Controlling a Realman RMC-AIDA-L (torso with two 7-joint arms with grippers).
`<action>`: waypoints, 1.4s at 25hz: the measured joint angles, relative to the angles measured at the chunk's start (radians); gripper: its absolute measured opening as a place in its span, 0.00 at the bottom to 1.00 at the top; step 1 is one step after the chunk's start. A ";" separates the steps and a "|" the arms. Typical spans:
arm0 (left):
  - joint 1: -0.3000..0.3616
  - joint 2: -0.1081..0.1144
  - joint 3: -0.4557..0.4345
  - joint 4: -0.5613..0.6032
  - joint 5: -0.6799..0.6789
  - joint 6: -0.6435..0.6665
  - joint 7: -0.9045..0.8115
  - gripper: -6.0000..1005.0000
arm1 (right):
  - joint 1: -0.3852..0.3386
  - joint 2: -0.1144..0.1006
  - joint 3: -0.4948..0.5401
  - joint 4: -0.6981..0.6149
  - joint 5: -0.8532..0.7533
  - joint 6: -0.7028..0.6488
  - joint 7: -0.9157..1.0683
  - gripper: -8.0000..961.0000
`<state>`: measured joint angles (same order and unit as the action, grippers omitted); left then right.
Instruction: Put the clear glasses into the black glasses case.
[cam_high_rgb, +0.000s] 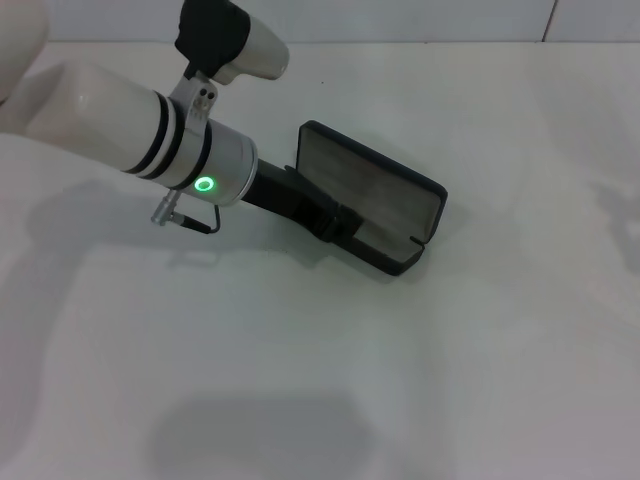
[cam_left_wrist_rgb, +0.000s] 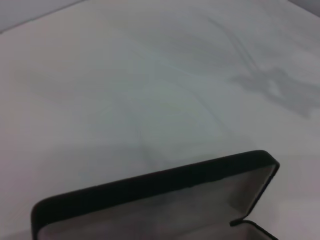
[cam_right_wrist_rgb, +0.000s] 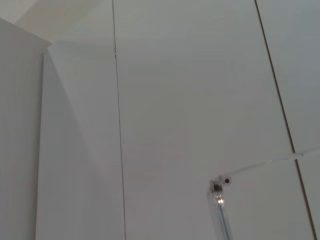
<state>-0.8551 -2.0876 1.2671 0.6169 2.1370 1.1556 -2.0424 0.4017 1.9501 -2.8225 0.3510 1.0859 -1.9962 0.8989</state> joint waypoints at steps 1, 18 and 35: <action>0.001 0.000 0.000 0.000 0.000 0.004 -0.002 0.08 | -0.002 -0.001 0.000 0.000 0.000 0.000 0.000 0.13; 0.167 -0.001 -0.003 0.212 -0.007 0.143 -0.018 0.09 | 0.020 -0.009 0.000 -0.001 -0.017 0.012 0.000 0.13; 0.436 -0.003 0.341 0.843 0.384 -0.006 0.183 0.28 | 0.031 -0.013 0.004 -0.001 -0.017 0.052 -0.004 0.13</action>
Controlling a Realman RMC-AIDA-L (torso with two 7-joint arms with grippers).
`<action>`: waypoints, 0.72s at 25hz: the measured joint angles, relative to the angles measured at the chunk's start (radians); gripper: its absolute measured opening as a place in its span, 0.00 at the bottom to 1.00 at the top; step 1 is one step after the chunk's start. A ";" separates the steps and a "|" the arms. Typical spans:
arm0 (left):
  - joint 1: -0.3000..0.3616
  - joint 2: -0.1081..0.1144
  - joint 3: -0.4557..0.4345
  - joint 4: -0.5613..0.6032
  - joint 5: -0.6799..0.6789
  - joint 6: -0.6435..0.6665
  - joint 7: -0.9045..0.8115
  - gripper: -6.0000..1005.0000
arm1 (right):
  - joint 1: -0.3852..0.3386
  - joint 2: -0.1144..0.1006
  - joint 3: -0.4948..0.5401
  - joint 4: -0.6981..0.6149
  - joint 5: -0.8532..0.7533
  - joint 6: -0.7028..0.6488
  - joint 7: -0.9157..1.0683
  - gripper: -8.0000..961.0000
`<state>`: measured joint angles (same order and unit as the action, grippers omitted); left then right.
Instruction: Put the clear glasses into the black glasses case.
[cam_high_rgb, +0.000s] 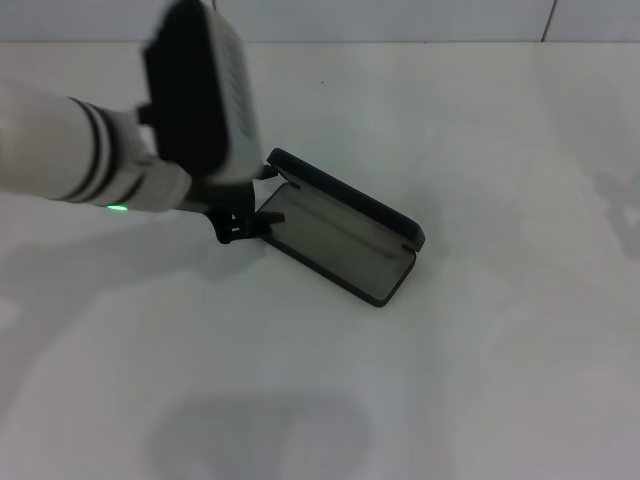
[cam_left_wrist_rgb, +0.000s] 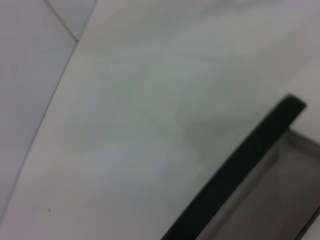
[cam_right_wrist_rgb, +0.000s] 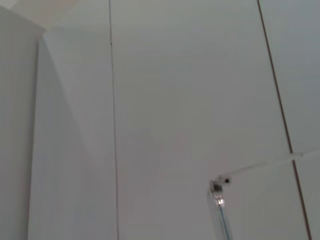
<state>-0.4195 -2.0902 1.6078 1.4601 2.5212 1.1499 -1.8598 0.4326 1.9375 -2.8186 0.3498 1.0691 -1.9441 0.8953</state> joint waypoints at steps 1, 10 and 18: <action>0.005 0.000 0.034 0.006 0.030 -0.029 0.012 0.32 | 0.000 0.001 0.001 -0.001 0.002 0.002 -0.003 0.13; 0.009 0.007 0.132 0.045 0.089 -0.167 0.072 0.51 | 0.000 -0.004 0.002 -0.035 0.053 0.023 -0.031 0.13; 0.005 0.014 0.200 0.051 0.118 -0.180 0.092 0.54 | -0.001 -0.013 0.004 -0.035 0.069 0.038 -0.032 0.13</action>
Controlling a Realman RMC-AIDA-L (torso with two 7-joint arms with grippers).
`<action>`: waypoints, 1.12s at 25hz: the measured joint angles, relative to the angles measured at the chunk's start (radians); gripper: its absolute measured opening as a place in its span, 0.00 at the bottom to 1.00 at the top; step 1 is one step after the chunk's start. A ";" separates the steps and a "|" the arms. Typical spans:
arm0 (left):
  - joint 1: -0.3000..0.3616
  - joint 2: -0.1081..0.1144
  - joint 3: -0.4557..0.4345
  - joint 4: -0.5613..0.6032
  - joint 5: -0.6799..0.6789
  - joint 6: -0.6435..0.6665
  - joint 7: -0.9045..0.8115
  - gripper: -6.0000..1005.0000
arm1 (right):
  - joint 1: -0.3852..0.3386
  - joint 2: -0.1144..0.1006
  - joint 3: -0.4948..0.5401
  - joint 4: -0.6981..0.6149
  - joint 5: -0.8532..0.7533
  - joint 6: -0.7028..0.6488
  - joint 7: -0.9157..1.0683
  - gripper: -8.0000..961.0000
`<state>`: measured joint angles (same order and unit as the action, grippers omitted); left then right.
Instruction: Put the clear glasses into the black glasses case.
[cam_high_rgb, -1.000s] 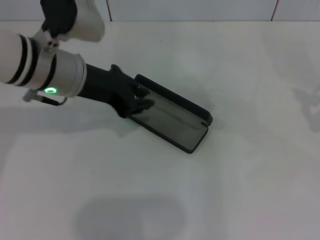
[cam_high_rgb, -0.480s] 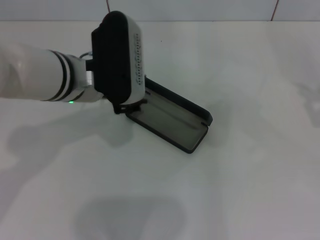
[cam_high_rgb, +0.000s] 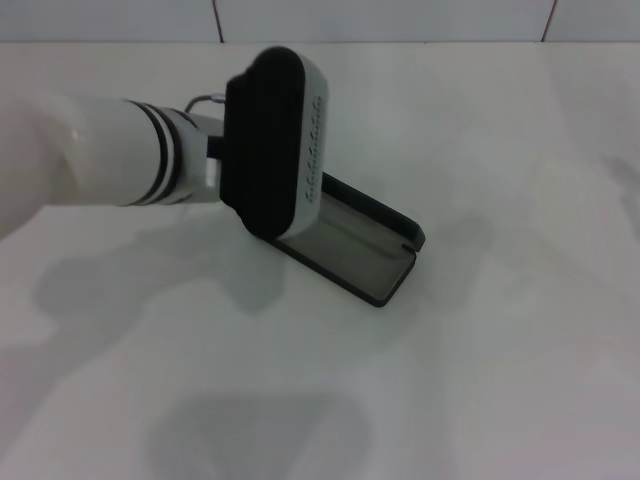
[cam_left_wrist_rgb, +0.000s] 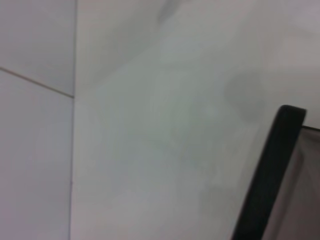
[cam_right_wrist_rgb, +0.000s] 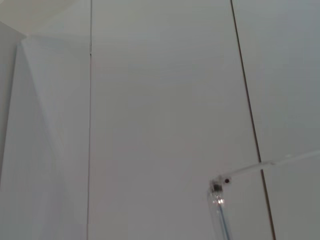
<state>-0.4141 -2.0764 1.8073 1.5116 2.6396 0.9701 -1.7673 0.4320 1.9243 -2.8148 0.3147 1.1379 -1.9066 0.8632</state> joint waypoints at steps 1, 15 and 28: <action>0.000 0.001 0.008 -0.001 0.000 0.000 0.003 0.54 | 0.000 0.000 0.000 0.000 0.000 0.001 0.000 0.13; -0.041 0.011 0.074 -0.064 -0.006 -0.015 0.016 0.54 | -0.021 0.008 0.008 0.000 0.003 0.002 -0.006 0.13; -0.058 0.007 0.083 -0.055 -0.002 -0.013 0.009 0.54 | -0.041 0.009 0.008 -0.002 0.005 -0.003 -0.015 0.13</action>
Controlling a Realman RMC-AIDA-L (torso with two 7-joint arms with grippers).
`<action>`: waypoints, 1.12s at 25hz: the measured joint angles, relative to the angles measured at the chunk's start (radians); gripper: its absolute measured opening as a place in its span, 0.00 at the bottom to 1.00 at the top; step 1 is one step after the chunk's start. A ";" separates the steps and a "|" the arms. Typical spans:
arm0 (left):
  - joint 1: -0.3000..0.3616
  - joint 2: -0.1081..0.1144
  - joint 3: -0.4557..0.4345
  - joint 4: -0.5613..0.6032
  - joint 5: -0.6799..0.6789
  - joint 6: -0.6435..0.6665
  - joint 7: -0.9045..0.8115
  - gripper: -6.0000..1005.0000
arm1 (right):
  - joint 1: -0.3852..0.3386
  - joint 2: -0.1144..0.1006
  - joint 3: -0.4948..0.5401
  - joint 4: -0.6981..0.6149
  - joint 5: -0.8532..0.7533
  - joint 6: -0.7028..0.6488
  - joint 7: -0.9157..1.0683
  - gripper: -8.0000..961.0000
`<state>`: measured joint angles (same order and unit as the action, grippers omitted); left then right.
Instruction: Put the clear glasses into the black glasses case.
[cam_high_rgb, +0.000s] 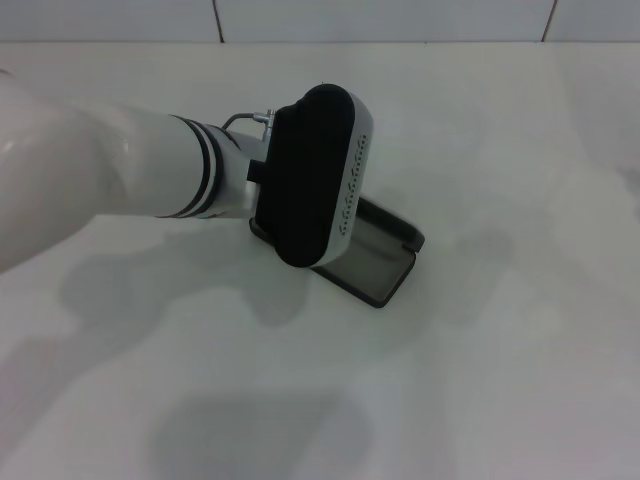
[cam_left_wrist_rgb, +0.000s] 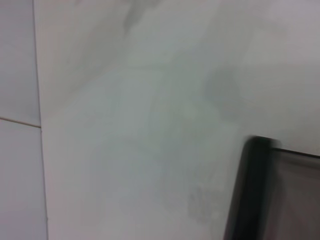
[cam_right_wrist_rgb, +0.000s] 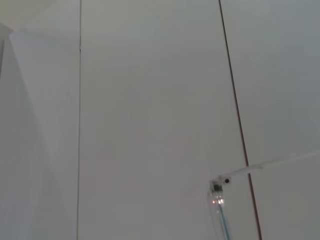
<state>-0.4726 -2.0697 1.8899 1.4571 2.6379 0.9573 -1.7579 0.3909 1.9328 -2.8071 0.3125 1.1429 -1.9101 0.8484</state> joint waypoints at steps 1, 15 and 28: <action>0.002 0.000 0.000 0.004 0.001 0.000 0.000 0.54 | -0.001 0.000 0.000 0.000 0.002 0.000 0.000 0.13; 0.002 0.004 0.024 0.006 0.015 -0.001 0.000 0.54 | 0.000 0.001 0.000 -0.003 0.007 -0.004 0.000 0.13; -0.051 0.003 0.055 -0.050 0.027 -0.001 -0.015 0.51 | -0.006 0.001 0.002 -0.003 0.008 0.006 -0.002 0.13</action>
<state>-0.5238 -2.0667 1.9448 1.4070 2.6646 0.9567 -1.7727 0.3846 1.9343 -2.8056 0.3098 1.1507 -1.9040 0.8465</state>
